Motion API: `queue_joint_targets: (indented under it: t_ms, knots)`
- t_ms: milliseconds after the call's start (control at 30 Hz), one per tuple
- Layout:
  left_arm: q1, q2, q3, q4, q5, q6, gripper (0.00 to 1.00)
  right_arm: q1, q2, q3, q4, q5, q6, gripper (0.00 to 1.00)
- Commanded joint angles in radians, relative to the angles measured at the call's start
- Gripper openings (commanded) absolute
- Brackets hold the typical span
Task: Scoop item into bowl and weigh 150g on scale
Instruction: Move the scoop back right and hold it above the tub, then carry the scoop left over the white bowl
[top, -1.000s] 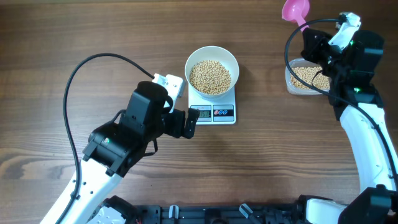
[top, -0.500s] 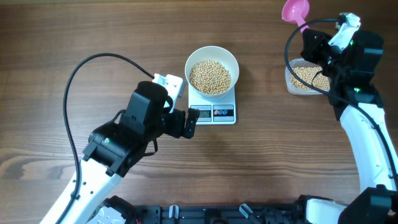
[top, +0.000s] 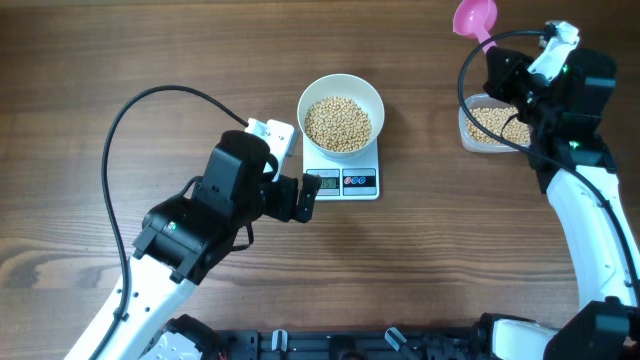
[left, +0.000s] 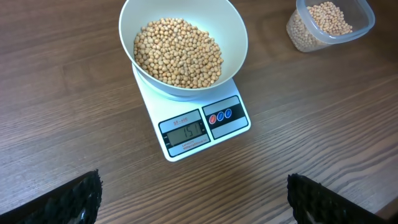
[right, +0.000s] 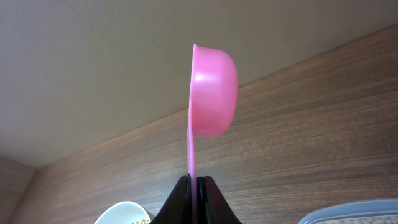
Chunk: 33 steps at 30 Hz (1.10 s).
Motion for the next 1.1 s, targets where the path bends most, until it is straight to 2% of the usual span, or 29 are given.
queue_joint_targets:
  t_ms: [0, 967, 1067]
  knots:
    - [0.004, 0.004, 0.005, 0.003, 0.008, -0.010, 1.00, 0.002, -0.007, 0.002, 0.001, 0.013, 0.001, 0.04]
    - [0.004, 0.004, 0.005, 0.003, 0.008, -0.010, 1.00, 0.002, -0.007, 0.002, 0.002, 0.012, 0.002, 0.04]
    - [0.004, 0.004, 0.005, 0.003, 0.008, -0.009, 1.00, 0.003, -0.007, 0.002, 0.019, -0.080, -0.001, 0.04]
